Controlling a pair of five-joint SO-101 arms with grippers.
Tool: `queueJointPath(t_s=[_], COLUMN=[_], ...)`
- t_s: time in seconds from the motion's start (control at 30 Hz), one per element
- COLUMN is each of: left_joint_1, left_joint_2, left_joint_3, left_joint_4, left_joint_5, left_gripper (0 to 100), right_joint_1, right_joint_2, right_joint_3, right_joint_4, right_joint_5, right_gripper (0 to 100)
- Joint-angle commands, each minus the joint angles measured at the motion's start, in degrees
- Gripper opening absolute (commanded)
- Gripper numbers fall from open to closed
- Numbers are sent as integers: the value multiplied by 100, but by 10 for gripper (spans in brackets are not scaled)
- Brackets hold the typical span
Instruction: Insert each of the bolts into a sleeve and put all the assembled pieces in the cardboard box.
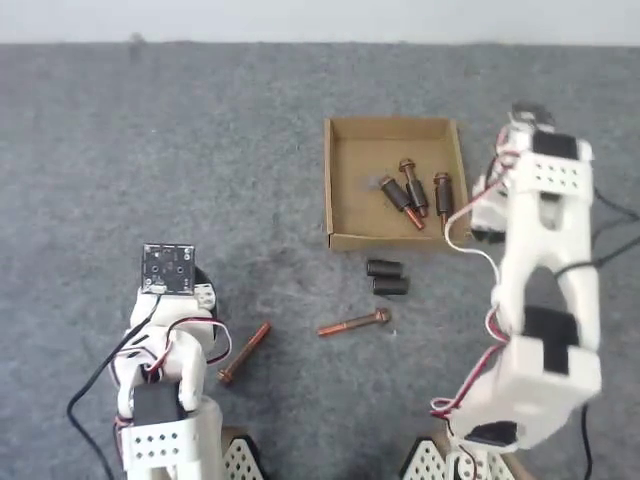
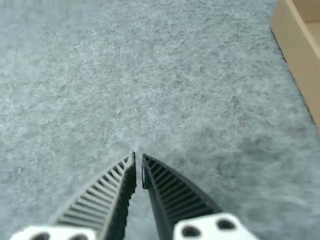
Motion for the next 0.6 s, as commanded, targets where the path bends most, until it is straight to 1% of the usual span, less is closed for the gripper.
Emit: queueJointPath(t_s=[0.0,0.13,0.3,0.47,0.57], left_joint_1=[-26,-466,-492,-545,-492], left_joint_2=[62,97,105,141,615], left_joint_3=[-224,-479,-848,-2176,-3029], left_joint_4=[18,18,114,941,1389], left_joint_5=[-176,-167,-167,-158,-158], left_gripper=[24,24,23,23,24], right_joint_1=[180,145,198,189,189], right_joint_2=[-1165,-2246,-2932,-2958,-2949], right_joint_3=[1538,3068,4255,4580,4642], right_joint_4=[-936,-1710,-2589,-2800,-2826], right_joint_5=[-97,-378,-352,-70,-44], right_gripper=[7,7,7,7,7])
